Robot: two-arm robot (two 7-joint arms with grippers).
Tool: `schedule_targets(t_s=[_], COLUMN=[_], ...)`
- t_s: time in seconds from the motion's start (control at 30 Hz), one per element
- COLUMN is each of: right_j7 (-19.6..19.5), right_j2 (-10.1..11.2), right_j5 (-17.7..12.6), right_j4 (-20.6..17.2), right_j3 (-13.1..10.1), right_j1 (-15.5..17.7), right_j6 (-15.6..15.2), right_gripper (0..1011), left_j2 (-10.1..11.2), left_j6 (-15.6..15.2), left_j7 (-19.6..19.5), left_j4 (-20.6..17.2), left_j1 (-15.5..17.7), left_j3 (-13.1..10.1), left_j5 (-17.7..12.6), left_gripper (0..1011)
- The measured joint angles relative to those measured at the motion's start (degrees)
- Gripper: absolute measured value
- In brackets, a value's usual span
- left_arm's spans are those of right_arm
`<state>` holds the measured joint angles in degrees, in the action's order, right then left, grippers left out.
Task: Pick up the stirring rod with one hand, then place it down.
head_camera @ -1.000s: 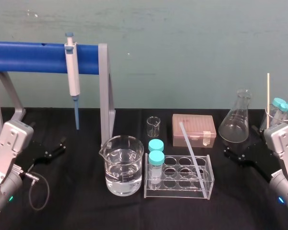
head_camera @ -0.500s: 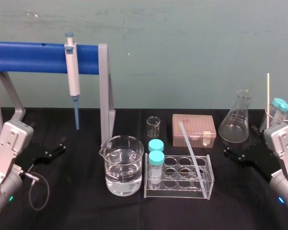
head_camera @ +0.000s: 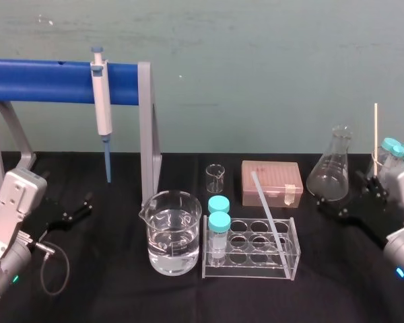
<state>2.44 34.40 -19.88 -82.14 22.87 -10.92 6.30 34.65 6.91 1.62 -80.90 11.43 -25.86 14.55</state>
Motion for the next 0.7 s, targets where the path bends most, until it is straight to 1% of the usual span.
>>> schedule_targets(t_s=[0.03, 0.07, 0.13, 0.17, 0.2, 0.23, 0.27, 0.3, 0.33, 0.37, 0.43, 0.47, 0.53, 0.57, 0.6, 0.63, 0.7], right_j7=[2.4, 3.6, 6.6, 9.3, 10.6, 13.5, 13.5, 16.4, 17.8, 20.4, 23.0, 25.2, 27.1, 28.6, 28.6, 30.2, 31.6], right_j2=[0.1, 0.2, 0.5, 1.0, 1.3, 1.9, 1.9, 2.7, 3.1, 3.8, 4.5, 5.2, 5.8, 6.3, 6.3, 6.6, 6.8], right_j5=[-3.2, -4.6, -8.5, -11.3, -12.7, -15.3, -15.3, -17.3, -18.1, -19.1, -19.5, -19.7, -19.7, -19.5, -19.5, -19.1, -18.6], right_j4=[-0.9, -1.3, -2.6, -3.6, -4.2, -5.2, -5.2, -6.1, -6.5, -7.1, -7.5, -7.8, -8.1, -8.1, -8.1, -8.1, -7.9], right_j3=[-1.3, -1.8, -3.2, -4.3, -4.8, -5.5, -5.5, -5.9, -6.0, -5.9, -5.3, -4.5, -3.4, -2.5, -2.5, -1.3, -0.1], right_j1=[0.2, 0.2, 0.3, 0.3, 0.3, 0.2, 0.2, -0.1, -0.4, -0.9, -1.6, -2.5, -3.4, -4.3, -4.3, -5.4, -6.4], right_j6=[-1.0, -1.6, -3.5, -5.2, -6.1, -8.1, -8.1, -10.0, -10.9, -12.6, -14.1, -15.5, -16.4, -17.1, -17.1, -17.5, -17.9], right_gripper=[1003, 1003, 1003, 1003, 1003, 1003, 1003, 1003, 1003, 1003, 1003, 1003, 1003, 1003, 1003, 1003, 1003], left_j2=[0.0, 0.0, 0.0, 0.0, 0.0, 0.0, 0.0, 0.0, 0.0, 0.0, 0.0, 0.0, 0.0, 0.0, 0.0, 0.0, 0.0], left_j6=[0.0, 0.0, 0.0, 0.0, 0.0, 0.0, 0.0, 0.0, 0.0, 0.0, 0.0, 0.0, 0.0, 0.0, 0.0, 0.0, 0.0], left_j7=[0.0, 0.0, 0.0, 0.0, 0.0, 0.0, 0.0, 0.0, 0.0, 0.0, 0.0, 0.0, 0.0, 0.0, 0.0, 0.0, 0.0], left_j4=[0.0, 0.0, 0.0, 0.0, 0.0, 0.0, 0.0, 0.0, 0.0, 0.0, 0.0, 0.0, 0.0, 0.0, 0.0, 0.0, 0.0], left_j1=[0.0, 0.0, 0.0, 0.0, 0.0, 0.0, 0.0, 0.0, 0.0, 0.0, 0.0, 0.0, 0.0, 0.0, 0.0, 0.0, 0.0], left_j3=[0.0, 0.0, 0.0, 0.0, 0.0, 0.0, 0.0, 0.0, 0.0, 0.0, 0.0, 0.0, 0.0, 0.0, 0.0, 0.0, 0.0], left_j5=[0.0, 0.0, 0.0, 0.0, 0.0, 0.0, 0.0, 0.0, 0.0, 0.0, 0.0, 0.0, 0.0, 0.0, 0.0, 0.0, 0.0], left_gripper=[1000, 1000, 1000, 1000, 1000, 1000, 1000, 1000, 1000, 1000, 1000, 1000, 1000, 1000, 1000, 1000, 1000])
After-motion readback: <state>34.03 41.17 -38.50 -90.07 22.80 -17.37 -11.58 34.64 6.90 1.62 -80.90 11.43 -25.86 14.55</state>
